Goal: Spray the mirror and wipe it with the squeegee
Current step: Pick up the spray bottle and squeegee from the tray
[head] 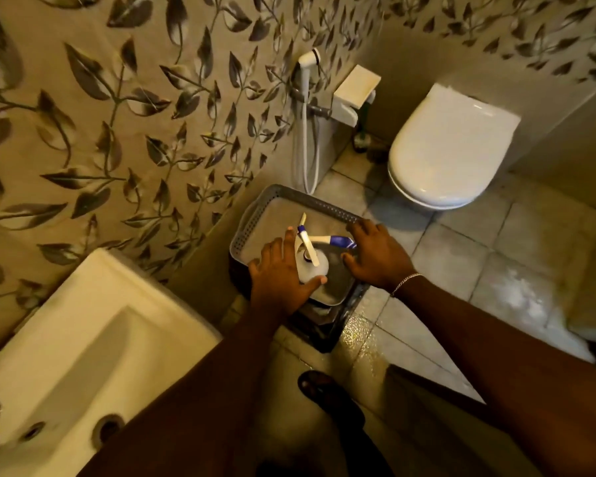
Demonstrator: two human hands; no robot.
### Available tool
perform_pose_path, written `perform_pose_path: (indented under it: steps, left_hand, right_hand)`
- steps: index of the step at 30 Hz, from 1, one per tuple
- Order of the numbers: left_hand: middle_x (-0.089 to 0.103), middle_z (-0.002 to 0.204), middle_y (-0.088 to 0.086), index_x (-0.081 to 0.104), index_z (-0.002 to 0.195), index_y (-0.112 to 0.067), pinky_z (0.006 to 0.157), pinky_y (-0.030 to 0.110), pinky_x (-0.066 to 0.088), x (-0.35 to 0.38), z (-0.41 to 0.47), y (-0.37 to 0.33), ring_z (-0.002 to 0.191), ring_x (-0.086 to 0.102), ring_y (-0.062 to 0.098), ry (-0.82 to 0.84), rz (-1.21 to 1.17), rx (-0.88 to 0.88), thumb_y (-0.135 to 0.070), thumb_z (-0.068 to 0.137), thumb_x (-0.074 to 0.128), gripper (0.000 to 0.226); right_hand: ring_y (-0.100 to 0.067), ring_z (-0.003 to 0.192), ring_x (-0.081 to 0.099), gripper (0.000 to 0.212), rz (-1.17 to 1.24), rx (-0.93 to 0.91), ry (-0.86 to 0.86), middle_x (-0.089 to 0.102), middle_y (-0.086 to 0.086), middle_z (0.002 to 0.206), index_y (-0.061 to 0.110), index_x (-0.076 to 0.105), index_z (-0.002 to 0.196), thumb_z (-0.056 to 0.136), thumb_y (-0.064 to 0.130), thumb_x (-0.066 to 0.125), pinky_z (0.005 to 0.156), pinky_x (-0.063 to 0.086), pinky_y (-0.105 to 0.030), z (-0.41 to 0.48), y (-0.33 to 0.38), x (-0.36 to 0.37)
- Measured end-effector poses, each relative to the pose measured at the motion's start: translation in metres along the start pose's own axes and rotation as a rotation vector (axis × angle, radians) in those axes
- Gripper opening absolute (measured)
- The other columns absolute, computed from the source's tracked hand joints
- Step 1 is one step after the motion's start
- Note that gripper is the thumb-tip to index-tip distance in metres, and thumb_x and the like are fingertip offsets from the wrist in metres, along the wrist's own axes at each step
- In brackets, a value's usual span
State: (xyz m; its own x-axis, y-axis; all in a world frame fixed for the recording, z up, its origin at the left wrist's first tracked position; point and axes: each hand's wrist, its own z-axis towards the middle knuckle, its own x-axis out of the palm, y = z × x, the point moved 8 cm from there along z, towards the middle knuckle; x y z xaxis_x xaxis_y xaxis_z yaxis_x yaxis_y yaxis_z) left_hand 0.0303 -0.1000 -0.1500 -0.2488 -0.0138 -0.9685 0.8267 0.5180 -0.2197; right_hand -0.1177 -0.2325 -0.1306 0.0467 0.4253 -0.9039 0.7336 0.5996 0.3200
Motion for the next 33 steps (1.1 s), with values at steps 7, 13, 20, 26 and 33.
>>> perform_pose_path:
  steps: [7,13,20,26,33]
  left_hand:
    - [0.053,0.136,0.011,0.019,0.159,-0.023,0.085,0.05,0.051,0.046,0.022,0.011,0.116,0.059,0.035,0.025,-0.102,-0.091,-0.078,0.072,0.063,0.111]
    - [0.056,0.127,0.01,0.027,0.157,-0.021,0.084,0.053,0.056,0.063,0.036,0.008,0.109,0.061,0.031,0.004,-0.23,-0.11,-0.072,0.074,0.07,0.107]
    - [0.054,0.124,0.007,0.036,0.15,-0.018,0.085,0.053,0.058,0.081,0.045,0.007,0.11,0.063,0.03,-0.054,-0.418,-0.136,-0.069,0.072,0.073,0.101]
    - [0.057,0.117,0.011,0.046,0.14,-0.006,0.08,0.041,0.056,0.084,0.065,-0.001,0.102,0.063,0.028,-0.163,-0.404,-0.079,-0.066,0.079,0.069,0.089]
    - [0.061,0.112,0.012,0.056,0.125,-0.003,0.084,0.041,0.055,0.082,0.073,-0.006,0.099,0.064,0.026,-0.234,-0.49,-0.102,-0.053,0.092,0.064,0.06]
  right_hand:
    - [-0.038,0.128,0.052,0.052,-0.051,-0.031,0.057,0.054,-0.016,0.14,0.013,0.056,0.135,0.091,0.039,0.064,0.097,0.054,-0.049,0.033,-0.009,0.038]
    - [-0.038,0.127,0.054,0.055,-0.099,-0.048,0.08,0.056,-0.016,0.138,0.013,0.054,0.139,0.092,0.038,0.064,0.105,0.049,-0.051,0.061,-0.016,0.062]
    - [-0.037,0.121,0.057,0.052,-0.106,-0.08,0.089,0.059,-0.016,0.132,0.013,0.055,0.135,0.092,0.042,0.064,0.099,0.052,-0.049,0.089,-0.019,0.087]
    - [-0.035,0.102,0.066,0.044,-0.104,-0.131,0.156,0.065,-0.017,0.115,0.009,0.058,0.124,0.099,0.045,0.055,0.087,0.058,-0.049,0.111,-0.017,0.108]
    - [-0.031,0.095,0.068,0.037,-0.049,-0.153,0.066,0.069,-0.015,0.112,0.009,0.059,0.12,0.104,0.041,0.049,0.08,0.058,-0.042,0.114,-0.019,0.11]
